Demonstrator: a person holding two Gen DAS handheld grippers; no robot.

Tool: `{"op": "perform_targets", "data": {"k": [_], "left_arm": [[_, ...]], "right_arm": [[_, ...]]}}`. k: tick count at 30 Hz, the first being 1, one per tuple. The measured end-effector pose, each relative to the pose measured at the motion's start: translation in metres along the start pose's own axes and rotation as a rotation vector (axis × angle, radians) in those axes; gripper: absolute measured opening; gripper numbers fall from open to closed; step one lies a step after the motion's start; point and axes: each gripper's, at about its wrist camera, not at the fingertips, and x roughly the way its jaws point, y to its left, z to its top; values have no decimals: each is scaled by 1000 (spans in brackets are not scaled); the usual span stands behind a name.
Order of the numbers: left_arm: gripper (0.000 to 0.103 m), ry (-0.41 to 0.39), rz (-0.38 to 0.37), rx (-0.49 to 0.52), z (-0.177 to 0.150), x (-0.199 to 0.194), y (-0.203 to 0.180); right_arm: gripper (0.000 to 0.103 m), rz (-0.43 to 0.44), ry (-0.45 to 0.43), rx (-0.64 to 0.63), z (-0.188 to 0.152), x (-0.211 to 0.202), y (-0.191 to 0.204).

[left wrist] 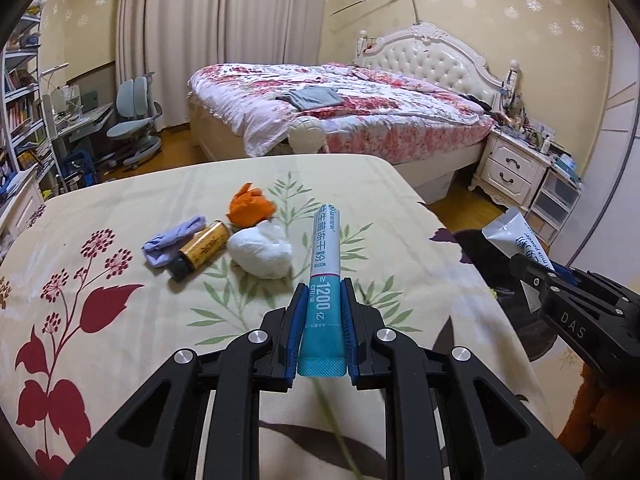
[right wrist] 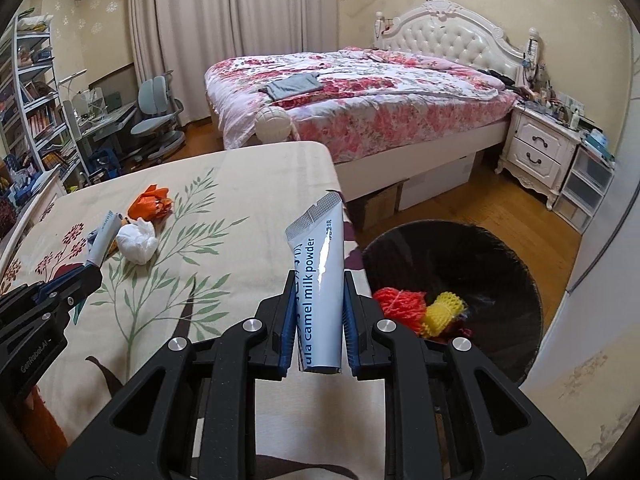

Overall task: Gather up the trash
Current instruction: 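Carry both tubes over the black bin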

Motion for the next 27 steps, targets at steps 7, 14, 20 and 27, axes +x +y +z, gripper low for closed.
{"op": "perform_targets", "data": {"k": [7, 14, 20, 27], "left_arm": [[20, -10, -71, 65, 10, 17, -51], [20, -6, -121, 130, 14, 34, -100], [20, 14, -139, 171, 15, 55, -132], [20, 44, -140, 208, 17, 81, -158]], "right_arm": [[20, -86, -21, 48, 3, -1, -46], [20, -145, -29, 97, 2, 4, -87], [20, -167, -10, 136, 0, 16, -116], [20, -182, 21, 167, -8, 33, -136]]}}
